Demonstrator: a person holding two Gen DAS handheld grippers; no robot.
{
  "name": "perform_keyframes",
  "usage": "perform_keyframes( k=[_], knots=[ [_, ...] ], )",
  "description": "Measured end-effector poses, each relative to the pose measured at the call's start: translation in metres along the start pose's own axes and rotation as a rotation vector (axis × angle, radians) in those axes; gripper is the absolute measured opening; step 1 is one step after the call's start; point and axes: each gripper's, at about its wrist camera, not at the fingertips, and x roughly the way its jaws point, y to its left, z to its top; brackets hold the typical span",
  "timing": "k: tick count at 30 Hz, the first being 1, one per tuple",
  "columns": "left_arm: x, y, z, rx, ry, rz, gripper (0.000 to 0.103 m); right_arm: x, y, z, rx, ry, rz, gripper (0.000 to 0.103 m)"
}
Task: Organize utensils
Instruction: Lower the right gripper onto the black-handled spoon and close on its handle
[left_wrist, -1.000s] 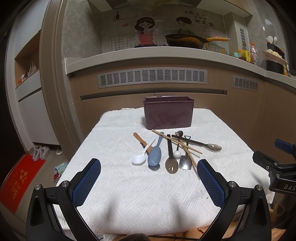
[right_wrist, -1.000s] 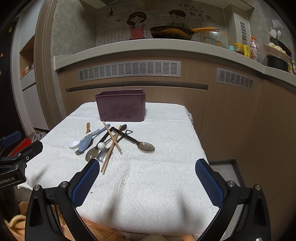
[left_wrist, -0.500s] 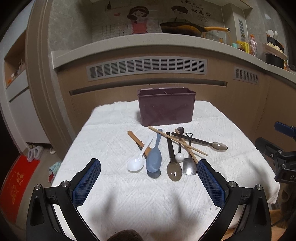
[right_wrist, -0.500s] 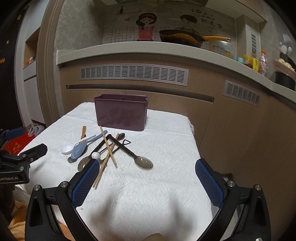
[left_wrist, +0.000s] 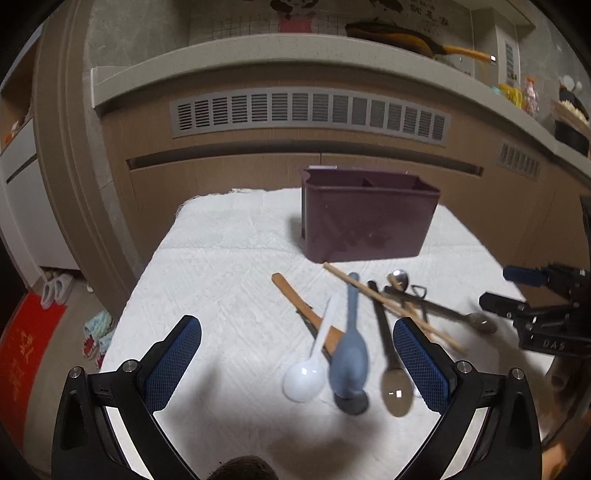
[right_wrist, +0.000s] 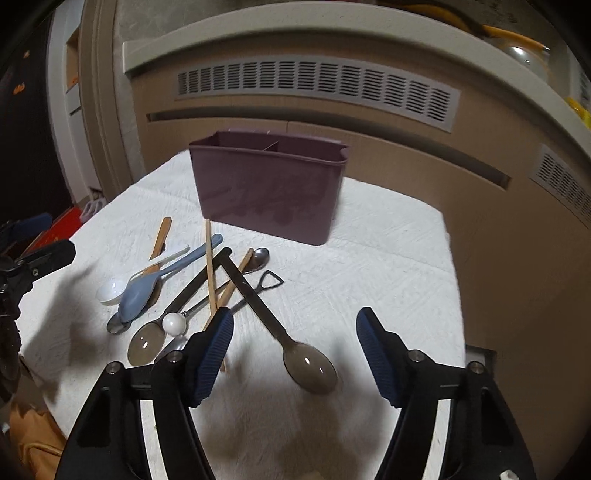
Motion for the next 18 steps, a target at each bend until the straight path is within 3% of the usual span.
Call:
perform_keyframes(
  k=[5, 11, 14, 18],
  knots=[
    [0.032, 0.003, -0.003, 0.037, 0.101, -0.060, 0.103, 0.026, 0.013, 0.016, -0.072, 0.028, 0.051, 0.063],
    [0.050, 0.003, -0.005, 0.058, 0.117, -0.046, 0.103, 0.054, 0.030, 0.028, -0.117, 0.062, 0.123, 0.062],
    [0.052, 0.005, -0.001, 0.060, 0.125, -0.053, 0.103, 0.071, 0.035, 0.032, -0.174, 0.105, 0.142, 0.037],
    [0.051, 0.011, 0.003, 0.054, 0.122, -0.064, 0.103, 0.080, 0.027, 0.034, -0.209, 0.130, 0.151, 0.035]
  ],
)
